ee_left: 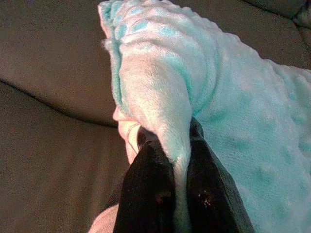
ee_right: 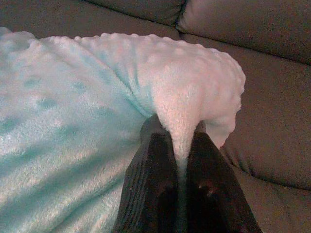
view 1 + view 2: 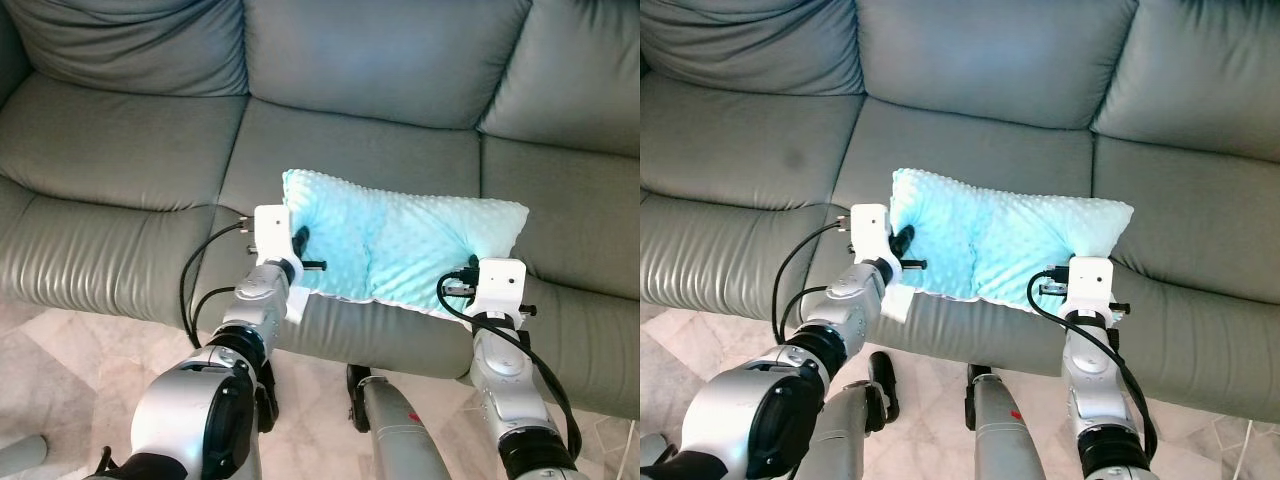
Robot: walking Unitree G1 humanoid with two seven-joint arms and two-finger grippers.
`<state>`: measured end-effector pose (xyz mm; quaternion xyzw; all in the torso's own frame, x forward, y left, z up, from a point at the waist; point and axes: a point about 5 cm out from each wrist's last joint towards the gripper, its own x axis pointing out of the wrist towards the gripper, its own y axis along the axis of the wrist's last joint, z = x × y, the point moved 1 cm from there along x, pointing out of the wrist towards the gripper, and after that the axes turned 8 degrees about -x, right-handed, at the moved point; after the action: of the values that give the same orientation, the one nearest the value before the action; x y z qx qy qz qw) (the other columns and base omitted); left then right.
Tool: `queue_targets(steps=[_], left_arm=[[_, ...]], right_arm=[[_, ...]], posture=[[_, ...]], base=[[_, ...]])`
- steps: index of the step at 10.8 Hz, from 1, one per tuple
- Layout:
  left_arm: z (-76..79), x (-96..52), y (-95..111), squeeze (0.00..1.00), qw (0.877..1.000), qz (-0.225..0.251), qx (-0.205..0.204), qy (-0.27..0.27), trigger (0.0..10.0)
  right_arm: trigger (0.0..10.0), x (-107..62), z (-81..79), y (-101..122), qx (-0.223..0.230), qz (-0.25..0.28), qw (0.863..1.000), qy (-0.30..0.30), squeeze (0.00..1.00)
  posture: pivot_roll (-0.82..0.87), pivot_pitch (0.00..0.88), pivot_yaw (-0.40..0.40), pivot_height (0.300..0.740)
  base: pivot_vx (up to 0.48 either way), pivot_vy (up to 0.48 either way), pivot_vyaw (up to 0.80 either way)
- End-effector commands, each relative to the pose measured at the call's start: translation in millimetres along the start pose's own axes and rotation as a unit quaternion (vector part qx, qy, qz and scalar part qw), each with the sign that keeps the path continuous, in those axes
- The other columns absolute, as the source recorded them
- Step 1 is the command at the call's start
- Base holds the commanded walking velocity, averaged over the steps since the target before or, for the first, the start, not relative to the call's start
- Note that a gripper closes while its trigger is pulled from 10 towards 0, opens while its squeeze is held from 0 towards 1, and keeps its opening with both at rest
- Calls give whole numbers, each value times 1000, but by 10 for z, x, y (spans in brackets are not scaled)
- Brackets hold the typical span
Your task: Move the pillow to the sofa
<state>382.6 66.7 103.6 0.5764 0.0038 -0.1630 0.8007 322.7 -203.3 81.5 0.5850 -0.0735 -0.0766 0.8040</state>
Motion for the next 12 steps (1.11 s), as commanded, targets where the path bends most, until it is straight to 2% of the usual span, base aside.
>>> queue_targets(steps=[1,4,6,7,8,12], left_arm=[[-12,-28,-128,0,1000,-24,8,2,10000],[-137,-23,-26,0,999,-11,18,25,10000],[-199,-43,-58,0,999,-15,11,31,10000],[-197,-54,-97,67,999,-18,2,30,10000],[-208,-67,-136,1000,999,-22,5,37,10000],[-267,-89,-168,1000,998,-21,15,59,10000]], right_arm=[[10000,-80,-35,-101,1,-15,1000,7,0],[10000,-80,-132,-147,11,-21,999,44,0],[10000,-92,-153,-184,10,-27,998,54,0],[10000,-100,-129,-212,8,-30,998,53,0],[10000,-116,-110,-237,19,-30,998,56,1000],[10000,-115,-66,-262,19,-32,998,52,1000]], posture=[[-208,496,35,740],[-200,498,35,740],[-196,499,34,740],[-201,500,32,740],[-203,498,32,740],[-197,491,36,740]], base=[[0,0,0],[0,0,0],[0,0,0],[0,0,0],[0,0,0],[0,0,0]])
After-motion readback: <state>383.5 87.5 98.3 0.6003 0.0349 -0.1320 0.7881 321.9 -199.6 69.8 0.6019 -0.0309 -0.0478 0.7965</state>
